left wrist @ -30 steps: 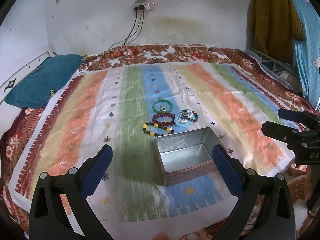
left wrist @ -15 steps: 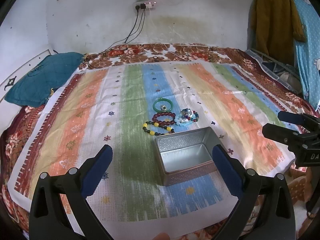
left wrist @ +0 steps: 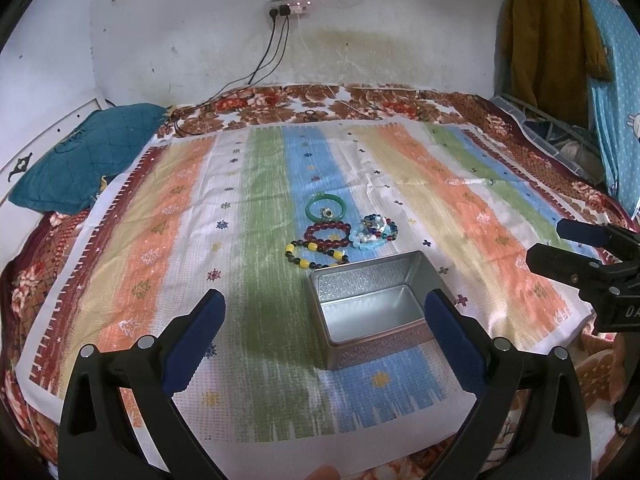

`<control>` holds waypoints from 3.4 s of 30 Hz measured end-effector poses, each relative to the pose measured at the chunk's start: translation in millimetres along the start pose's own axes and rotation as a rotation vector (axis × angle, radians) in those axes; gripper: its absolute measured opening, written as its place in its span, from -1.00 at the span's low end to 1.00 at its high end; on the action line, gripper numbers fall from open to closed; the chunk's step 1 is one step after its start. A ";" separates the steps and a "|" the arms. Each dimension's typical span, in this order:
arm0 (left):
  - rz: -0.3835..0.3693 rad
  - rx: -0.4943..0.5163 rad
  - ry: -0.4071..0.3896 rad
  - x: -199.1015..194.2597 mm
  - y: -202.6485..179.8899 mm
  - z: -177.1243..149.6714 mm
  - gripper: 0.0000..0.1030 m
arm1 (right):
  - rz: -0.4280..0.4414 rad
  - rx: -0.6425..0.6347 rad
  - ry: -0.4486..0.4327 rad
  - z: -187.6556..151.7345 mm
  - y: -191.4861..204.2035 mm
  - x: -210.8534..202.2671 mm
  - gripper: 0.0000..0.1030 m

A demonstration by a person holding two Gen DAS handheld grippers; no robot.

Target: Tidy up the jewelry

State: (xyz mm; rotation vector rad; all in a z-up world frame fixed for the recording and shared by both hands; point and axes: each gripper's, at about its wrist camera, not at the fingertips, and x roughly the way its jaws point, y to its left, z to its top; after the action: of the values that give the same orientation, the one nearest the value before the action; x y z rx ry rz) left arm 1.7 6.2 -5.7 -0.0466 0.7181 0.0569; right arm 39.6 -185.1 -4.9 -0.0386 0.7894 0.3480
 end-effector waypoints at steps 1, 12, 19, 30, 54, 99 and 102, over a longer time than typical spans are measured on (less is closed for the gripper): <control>0.002 0.001 0.000 0.4 -0.5 0.5 0.90 | 0.001 0.000 0.001 0.4 0.4 0.3 0.93; 0.002 0.000 0.000 1.1 -1.2 -3.5 0.90 | 0.008 0.015 0.004 0.8 -1.4 0.6 0.93; 0.010 0.015 -0.002 0.7 -3.3 -4.7 0.90 | 0.008 0.016 0.005 0.6 -2.0 0.5 0.93; -0.004 0.001 0.030 3.7 0.0 -0.7 0.90 | 0.025 0.040 0.023 2.1 -5.8 2.8 0.93; 0.069 0.061 0.103 36.7 -3.9 19.1 0.90 | 0.052 0.063 0.053 16.5 -8.7 34.0 0.93; 0.070 -0.120 0.282 148.6 42.0 71.4 0.90 | -0.027 0.093 0.160 64.4 -29.8 111.0 0.93; 0.099 -0.122 0.278 153.5 47.2 72.8 0.90 | -0.031 0.102 0.172 66.8 -32.4 117.8 0.93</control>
State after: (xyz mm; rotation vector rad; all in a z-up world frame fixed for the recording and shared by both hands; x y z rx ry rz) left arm 161.7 63.4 -53.1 -0.1378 0.9939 0.1922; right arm 172.7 -170.4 -43.4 0.0153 0.9753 0.2773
